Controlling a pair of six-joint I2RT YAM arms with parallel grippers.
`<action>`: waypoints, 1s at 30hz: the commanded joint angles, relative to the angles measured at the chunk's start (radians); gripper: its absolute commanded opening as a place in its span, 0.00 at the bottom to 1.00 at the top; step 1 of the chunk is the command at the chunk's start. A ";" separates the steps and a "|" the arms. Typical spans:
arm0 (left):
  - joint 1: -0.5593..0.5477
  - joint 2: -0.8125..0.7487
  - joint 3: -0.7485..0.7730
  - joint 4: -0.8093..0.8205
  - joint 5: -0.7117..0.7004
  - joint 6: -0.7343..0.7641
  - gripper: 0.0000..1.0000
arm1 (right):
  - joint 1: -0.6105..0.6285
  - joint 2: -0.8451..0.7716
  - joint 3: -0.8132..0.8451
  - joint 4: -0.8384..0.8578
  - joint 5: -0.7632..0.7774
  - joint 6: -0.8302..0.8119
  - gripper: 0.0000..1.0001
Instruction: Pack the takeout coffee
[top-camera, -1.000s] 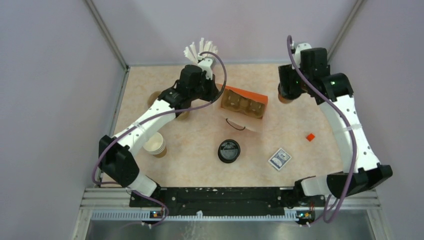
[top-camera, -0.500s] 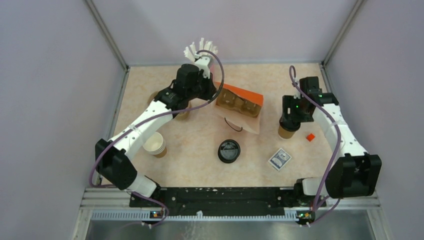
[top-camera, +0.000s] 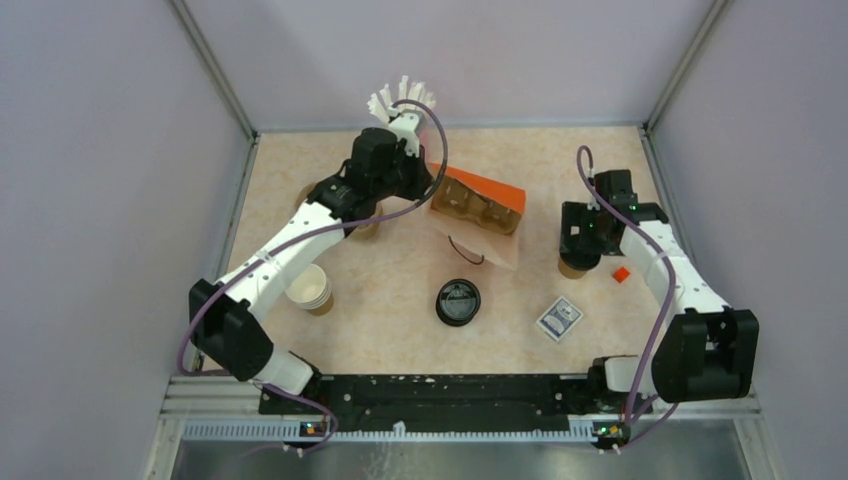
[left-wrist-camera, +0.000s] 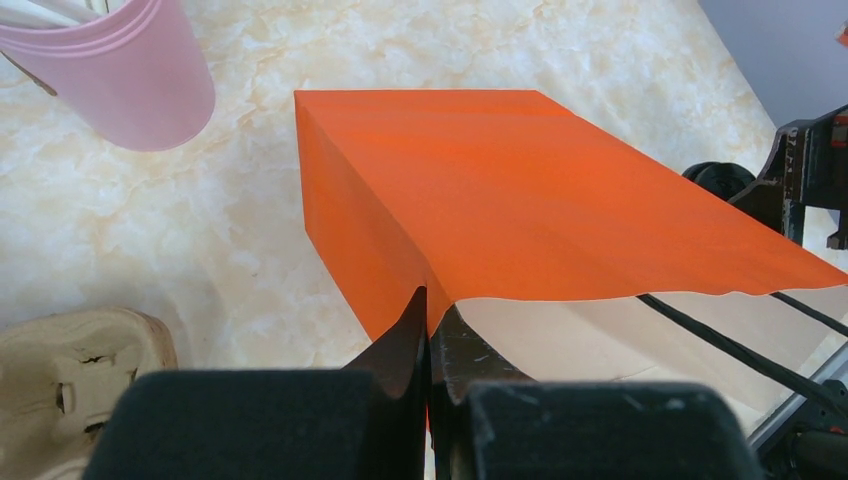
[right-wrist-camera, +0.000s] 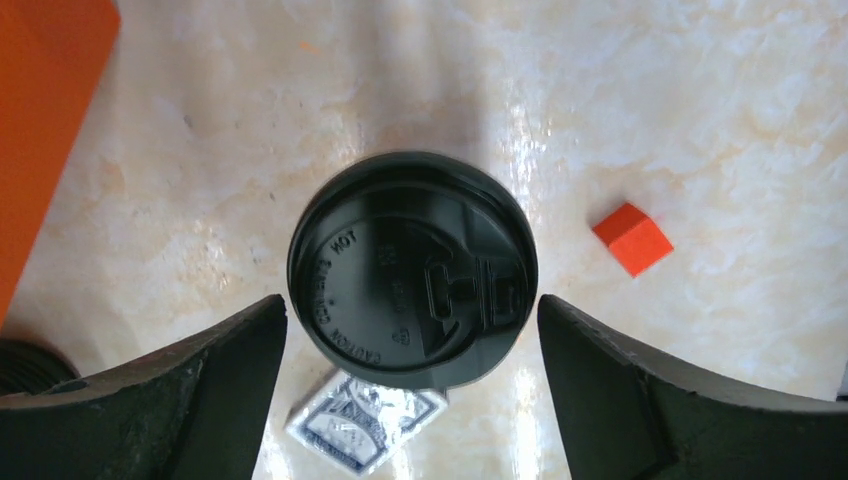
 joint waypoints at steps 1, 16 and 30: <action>0.005 -0.063 0.014 0.039 0.000 0.004 0.00 | -0.003 0.009 0.109 -0.136 -0.014 0.050 0.94; 0.005 -0.066 -0.003 0.054 0.026 -0.009 0.00 | -0.003 0.214 0.423 -0.392 -0.056 0.014 0.90; 0.006 -0.070 -0.003 0.045 0.033 -0.014 0.00 | -0.044 0.286 0.365 -0.376 -0.061 -0.111 0.89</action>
